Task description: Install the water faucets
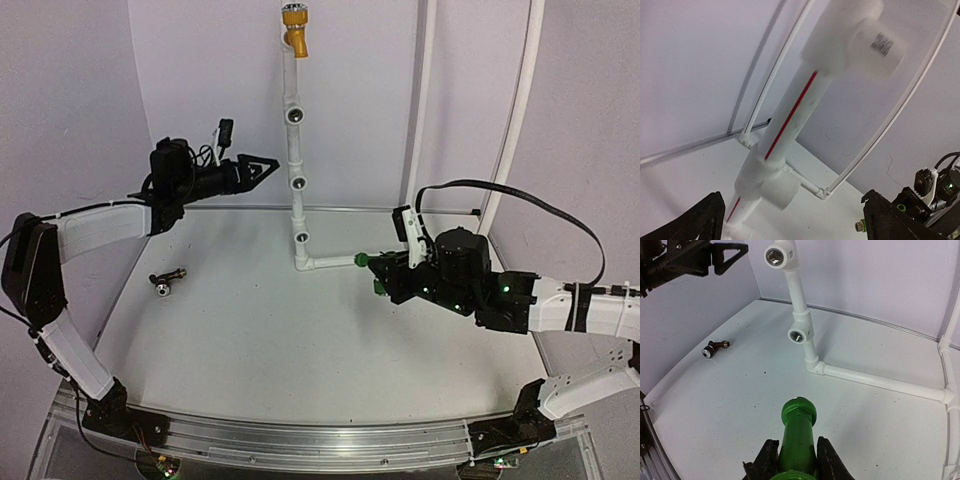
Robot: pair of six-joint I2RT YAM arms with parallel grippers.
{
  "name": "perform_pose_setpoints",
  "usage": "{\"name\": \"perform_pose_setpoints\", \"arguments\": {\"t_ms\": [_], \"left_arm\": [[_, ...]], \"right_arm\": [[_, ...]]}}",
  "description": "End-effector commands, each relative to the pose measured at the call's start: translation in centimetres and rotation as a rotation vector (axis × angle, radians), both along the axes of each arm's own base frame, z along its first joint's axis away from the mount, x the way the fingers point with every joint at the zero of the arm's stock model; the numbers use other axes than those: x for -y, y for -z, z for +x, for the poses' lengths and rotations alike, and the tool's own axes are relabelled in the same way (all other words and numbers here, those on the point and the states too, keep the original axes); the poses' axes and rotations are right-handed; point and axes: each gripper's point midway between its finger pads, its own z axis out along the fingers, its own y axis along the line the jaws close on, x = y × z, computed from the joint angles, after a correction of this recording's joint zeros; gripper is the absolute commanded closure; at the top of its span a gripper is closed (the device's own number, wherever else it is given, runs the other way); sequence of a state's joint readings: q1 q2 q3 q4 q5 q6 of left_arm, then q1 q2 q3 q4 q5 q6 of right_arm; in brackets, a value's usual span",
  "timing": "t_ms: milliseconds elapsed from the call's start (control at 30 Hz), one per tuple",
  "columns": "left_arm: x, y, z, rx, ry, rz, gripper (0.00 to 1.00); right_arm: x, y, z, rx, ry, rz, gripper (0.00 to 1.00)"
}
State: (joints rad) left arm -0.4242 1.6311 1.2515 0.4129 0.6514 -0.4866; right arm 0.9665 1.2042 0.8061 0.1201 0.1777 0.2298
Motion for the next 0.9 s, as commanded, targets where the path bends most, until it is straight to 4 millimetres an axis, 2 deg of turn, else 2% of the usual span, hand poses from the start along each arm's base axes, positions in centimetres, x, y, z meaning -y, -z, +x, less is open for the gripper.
{"name": "perform_pose_setpoints", "arguments": {"t_ms": [0,100,200,333,433,500,600,767,867], "left_arm": [[2.3,-3.4,0.5,0.298,0.192,0.056,0.00],[3.3,-4.3,1.3,0.372,0.266,0.057,0.00],[4.2,-4.1,2.6,0.408,0.301,0.059,0.01],[5.0,-4.4,5.3,0.421,0.266,0.046,0.06],[5.7,-5.0,6.2,0.400,0.292,0.016,0.18],[6.1,-5.3,6.4,0.377,0.305,-0.002,0.26],[6.5,-5.4,6.6,0.365,0.268,-0.009,0.42],[7.0,-4.3,6.3,0.316,0.149,0.002,0.63],[7.6,-4.3,5.1,0.316,0.082,0.013,0.74]], "right_arm": [[1.6,-2.1,0.3,0.009,0.083,-0.013,1.00],[1.2,-2.6,0.1,0.010,0.055,-0.043,1.00],[0.4,-3.0,-0.2,0.009,0.001,-0.057,1.00],[-0.8,-3.8,-1.1,0.025,-0.089,-0.044,1.00],[-1.2,-4.8,-1.1,0.044,-0.105,-0.036,1.00],[-1.0,-5.6,-0.4,0.062,-0.068,-0.036,1.00],[-0.8,-6.8,0.2,0.128,-0.056,-0.098,1.00],[-0.6,-9.8,1.5,0.366,-0.077,-0.336,1.00],[-0.9,-12.4,2.8,0.508,-0.072,-0.497,1.00]]}}
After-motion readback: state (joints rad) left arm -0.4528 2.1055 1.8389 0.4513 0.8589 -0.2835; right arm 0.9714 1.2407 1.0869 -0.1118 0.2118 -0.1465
